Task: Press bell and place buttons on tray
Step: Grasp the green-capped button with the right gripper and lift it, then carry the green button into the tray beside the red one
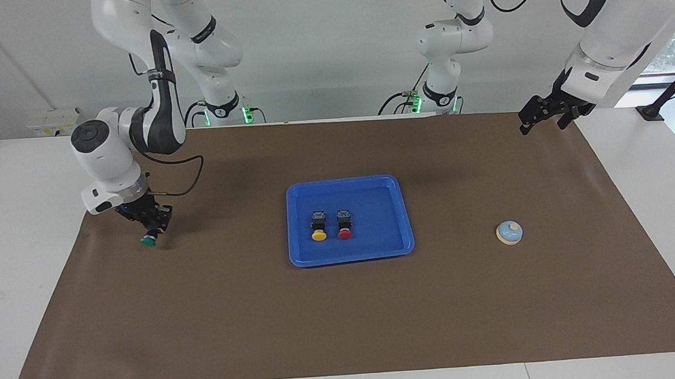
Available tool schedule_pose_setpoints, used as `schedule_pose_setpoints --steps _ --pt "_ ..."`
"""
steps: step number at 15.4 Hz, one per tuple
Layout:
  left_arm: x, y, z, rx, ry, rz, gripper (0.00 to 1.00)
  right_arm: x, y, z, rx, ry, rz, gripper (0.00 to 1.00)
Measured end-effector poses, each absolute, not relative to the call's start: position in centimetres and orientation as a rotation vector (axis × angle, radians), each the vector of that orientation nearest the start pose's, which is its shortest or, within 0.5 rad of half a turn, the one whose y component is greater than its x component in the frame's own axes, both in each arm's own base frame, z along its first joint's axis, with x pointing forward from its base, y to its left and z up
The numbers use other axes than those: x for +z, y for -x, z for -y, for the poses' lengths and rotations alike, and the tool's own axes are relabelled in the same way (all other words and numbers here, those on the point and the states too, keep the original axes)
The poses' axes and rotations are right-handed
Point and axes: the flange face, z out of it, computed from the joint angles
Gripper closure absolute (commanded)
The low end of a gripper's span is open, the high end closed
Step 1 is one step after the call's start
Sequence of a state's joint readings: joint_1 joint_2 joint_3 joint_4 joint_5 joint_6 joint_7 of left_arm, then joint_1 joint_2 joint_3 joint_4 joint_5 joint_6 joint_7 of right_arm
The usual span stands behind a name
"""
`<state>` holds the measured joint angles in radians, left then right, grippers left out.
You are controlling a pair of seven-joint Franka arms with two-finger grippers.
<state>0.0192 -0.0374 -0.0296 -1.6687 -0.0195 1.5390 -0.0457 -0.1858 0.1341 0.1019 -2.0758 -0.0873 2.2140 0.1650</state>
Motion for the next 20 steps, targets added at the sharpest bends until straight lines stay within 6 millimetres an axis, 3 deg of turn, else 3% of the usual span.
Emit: schedule_pose_setpoints --steps 4,8,10,13,16,20 --pt "59.6 -53.7 0.8 0.146 3.154 0.056 0.00 41.1 -58.6 -6.9 -0.033 3.151 -0.369 1.00" --pt "59.6 -53.7 0.8 0.146 3.154 0.056 0.00 43.7 -57.5 -19.6 -0.069 3.070 -0.357 1.00" --pt "59.6 -53.7 0.8 0.146 3.154 0.056 0.00 44.8 -56.6 -24.4 -0.082 3.043 -0.311 1.00" --pt "59.6 -53.7 0.8 0.146 3.154 0.056 0.00 45.9 -55.8 -29.9 -0.056 2.980 -0.244 1.00" --pt "59.6 -53.7 0.8 0.146 3.154 0.056 0.00 45.0 -55.4 -35.0 -0.027 2.975 -0.194 1.00" --pt "59.6 -53.7 0.8 0.146 3.154 0.056 0.00 39.0 -54.2 -42.7 0.025 2.997 -0.091 1.00"
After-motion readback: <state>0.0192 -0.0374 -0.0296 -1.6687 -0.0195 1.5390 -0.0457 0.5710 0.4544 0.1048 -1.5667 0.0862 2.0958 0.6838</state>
